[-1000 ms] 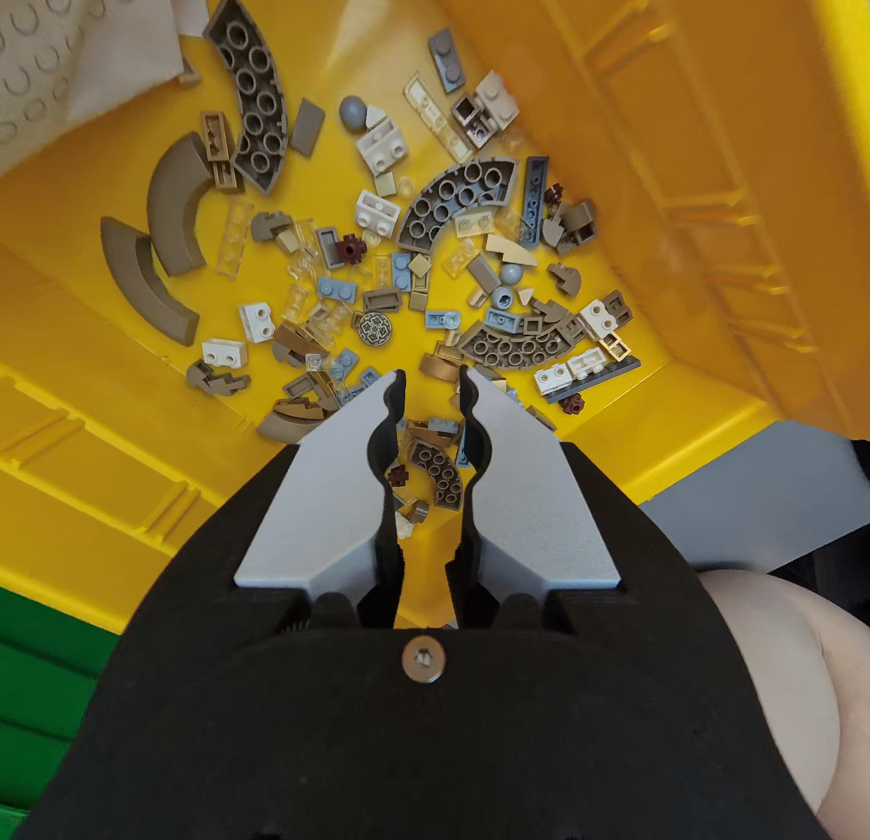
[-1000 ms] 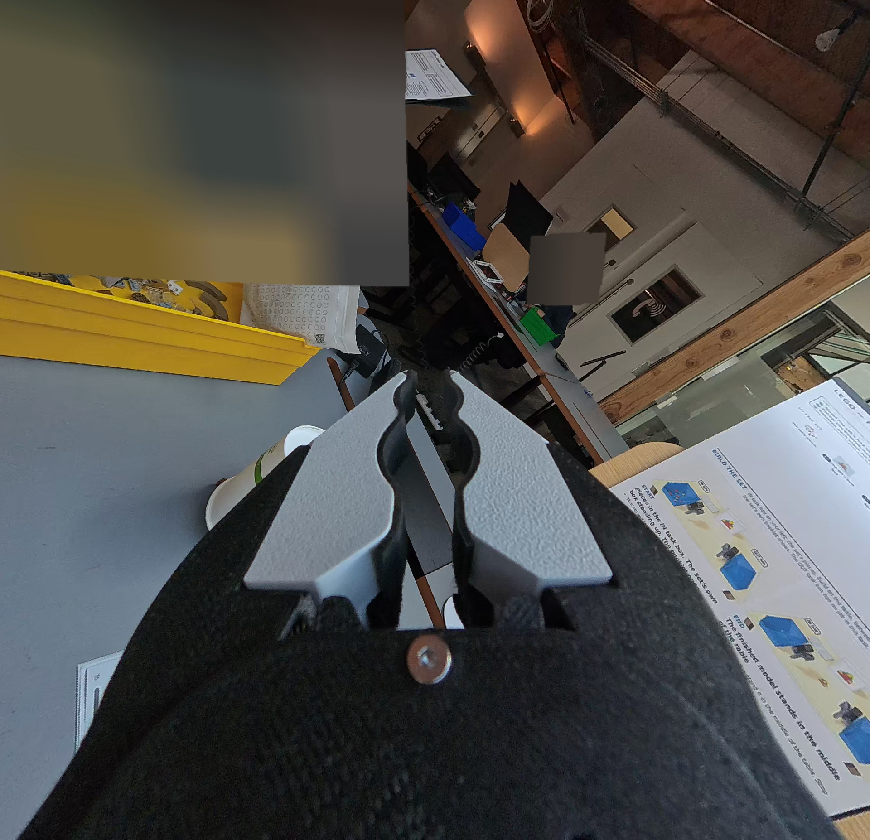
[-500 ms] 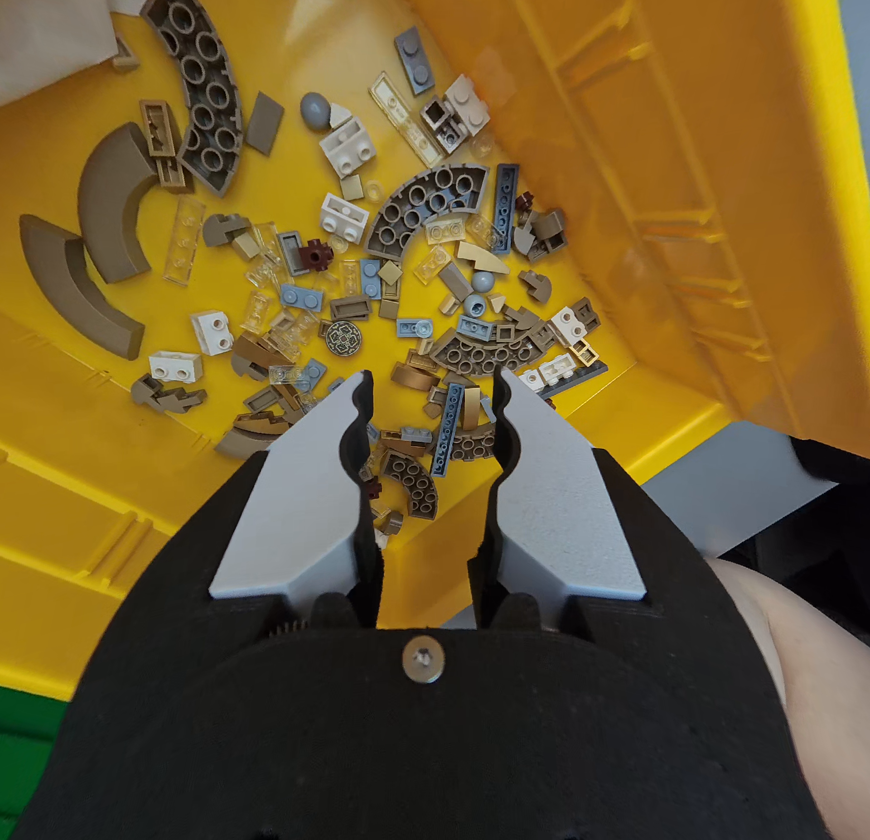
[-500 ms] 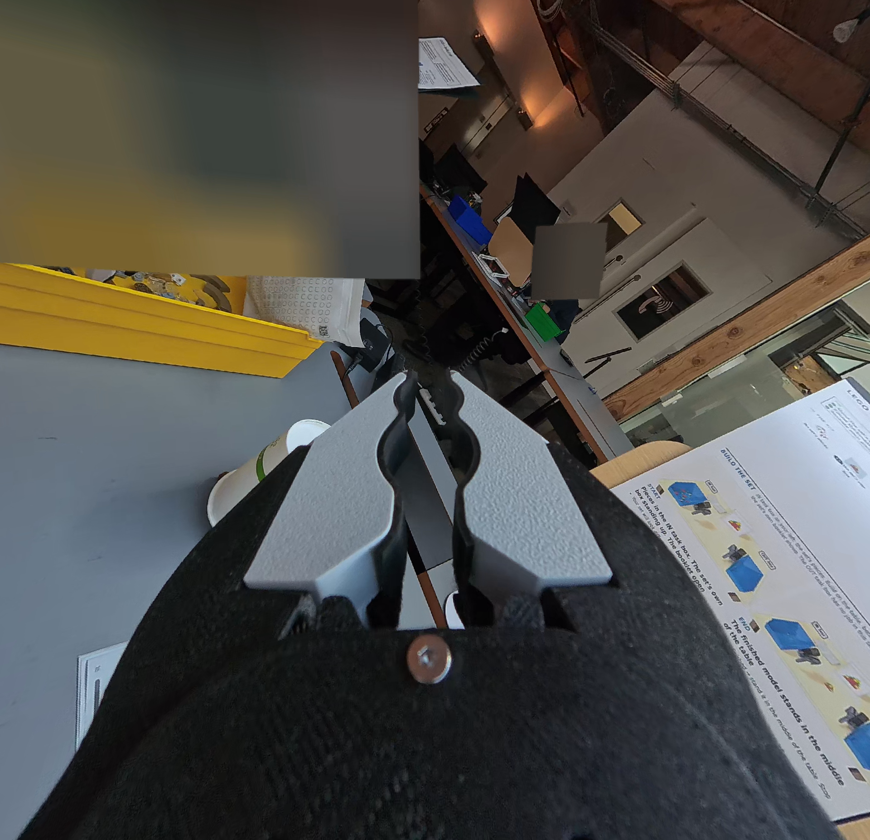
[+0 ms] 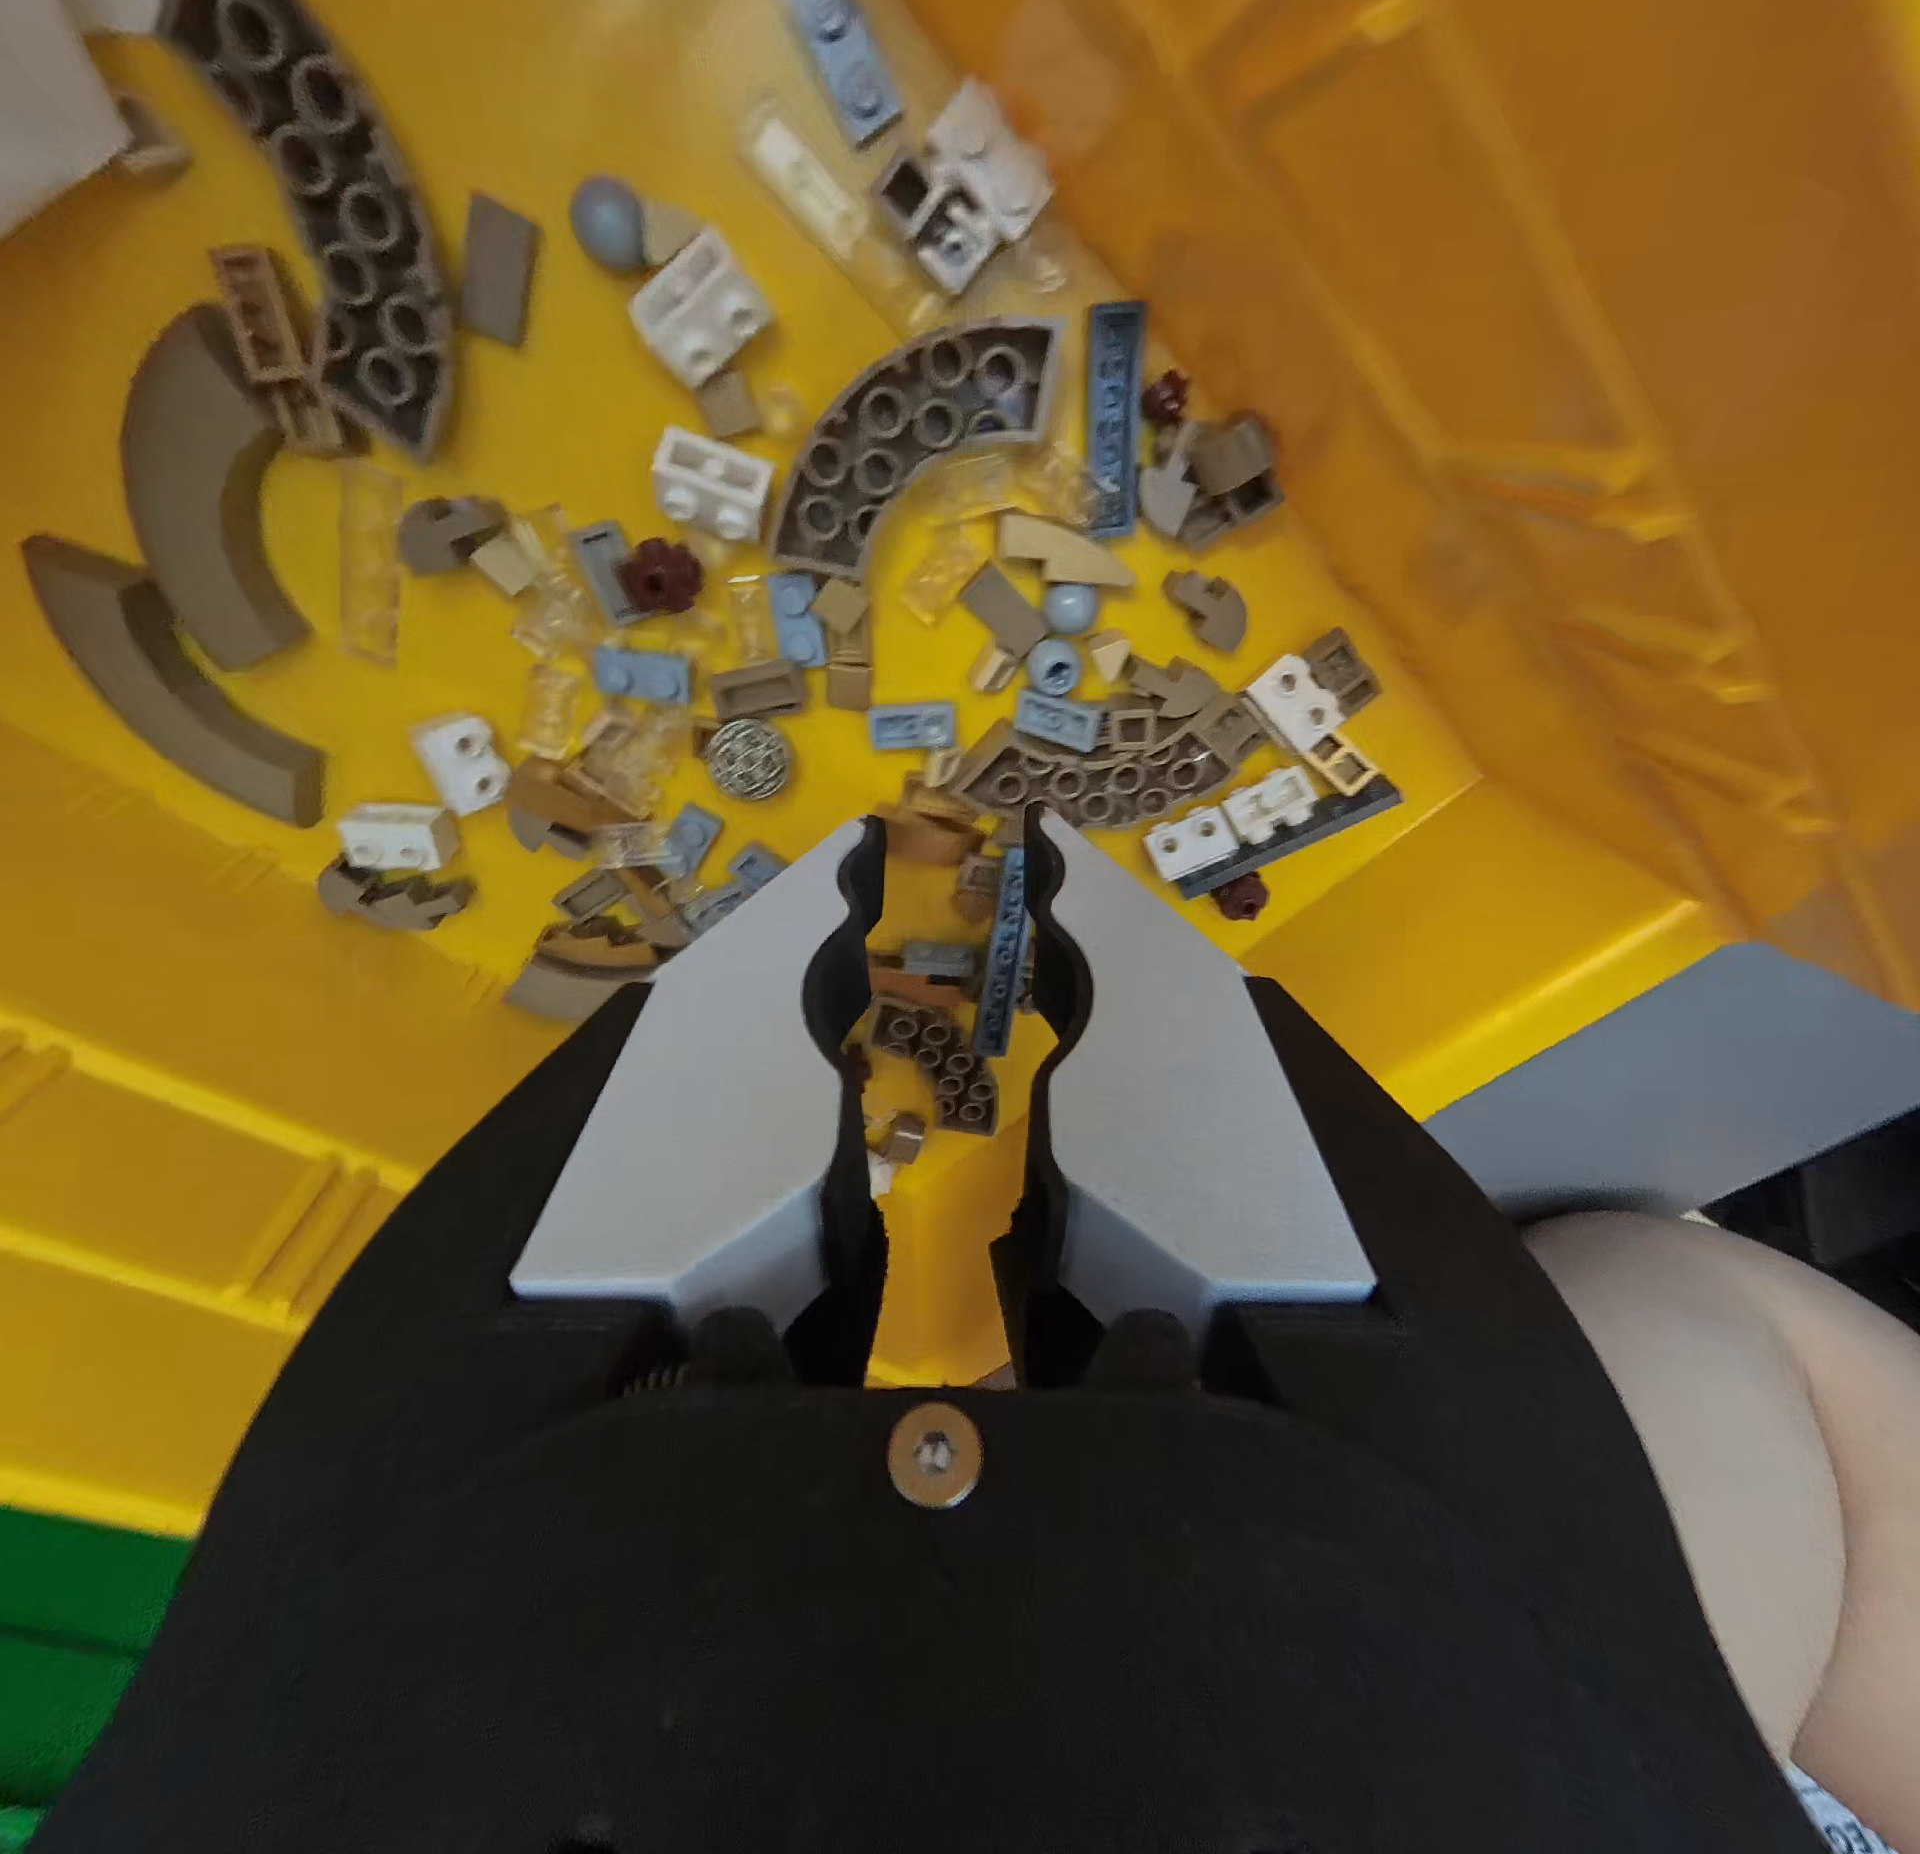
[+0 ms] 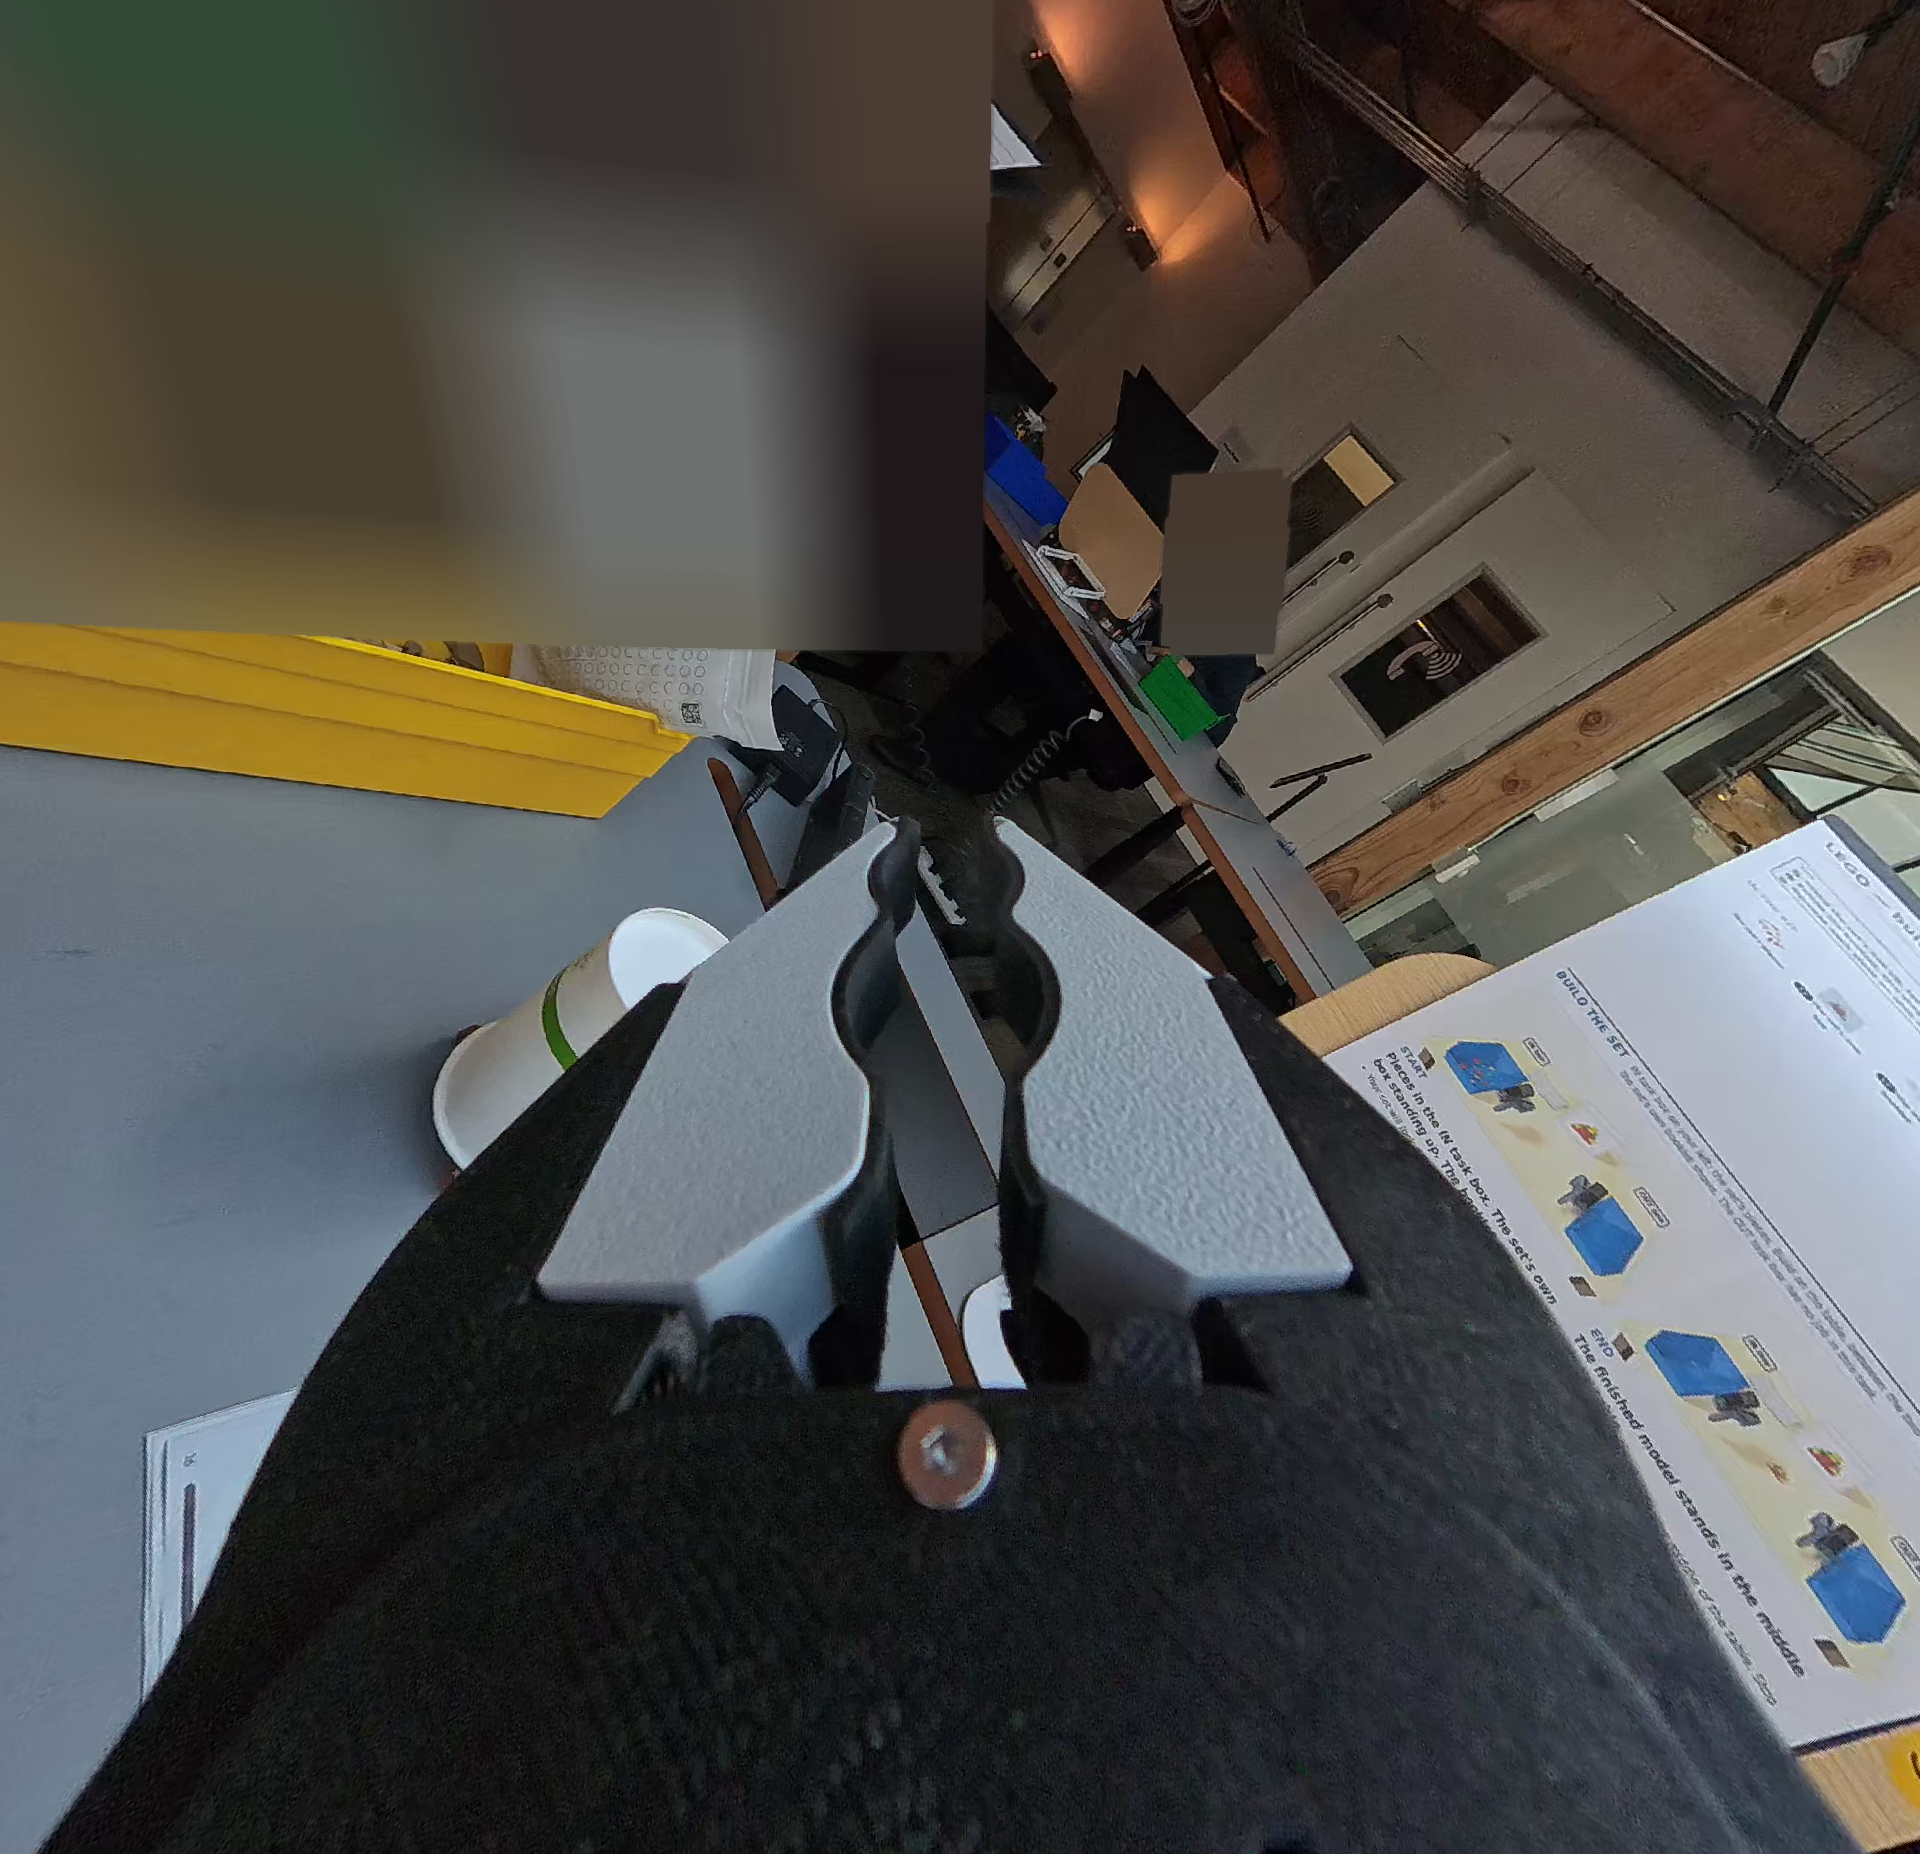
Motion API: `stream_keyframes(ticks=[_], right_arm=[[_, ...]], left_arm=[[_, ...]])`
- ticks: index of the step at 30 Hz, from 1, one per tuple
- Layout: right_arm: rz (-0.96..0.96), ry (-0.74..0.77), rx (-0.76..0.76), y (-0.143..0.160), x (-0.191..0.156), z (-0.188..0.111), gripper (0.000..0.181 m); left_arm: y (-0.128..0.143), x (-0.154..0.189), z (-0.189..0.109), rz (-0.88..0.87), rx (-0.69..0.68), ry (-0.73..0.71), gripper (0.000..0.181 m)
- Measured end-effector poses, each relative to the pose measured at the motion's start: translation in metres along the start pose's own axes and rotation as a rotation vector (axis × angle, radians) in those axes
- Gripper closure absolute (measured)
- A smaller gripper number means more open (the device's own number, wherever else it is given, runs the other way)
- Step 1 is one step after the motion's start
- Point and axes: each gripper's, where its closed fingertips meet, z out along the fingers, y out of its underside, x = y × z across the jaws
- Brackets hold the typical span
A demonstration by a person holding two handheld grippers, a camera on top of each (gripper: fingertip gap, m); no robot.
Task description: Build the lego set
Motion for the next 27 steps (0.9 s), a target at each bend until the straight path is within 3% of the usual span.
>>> stream_keyframes(ticks=[4, 9, 17, 27], right_arm=[[0.003, 0.014, -0.003, 0.002, 0.004, -0.002, 0.172], [0.001, 0.043, -0.001, 0.002, 0.009, -0.003, 0.169], [-0.004, 0.047, -0.012, 0.005, 0.010, -0.002, 0.169], [-0.003, 0.051, -0.012, 0.006, 0.012, -0.004, 0.169]], left_arm=[[0.013, -0.041, -0.014, -0.147, 0.043, -0.144, 0.160], [0.009, -0.083, -0.035, -0.275, 0.164, -0.301, 0.160], [-0.020, -0.086, -0.044, -0.343, 0.308, -0.272, 0.152], [-0.026, -0.083, -0.052, -0.363, 0.366, -0.246, 0.145]])
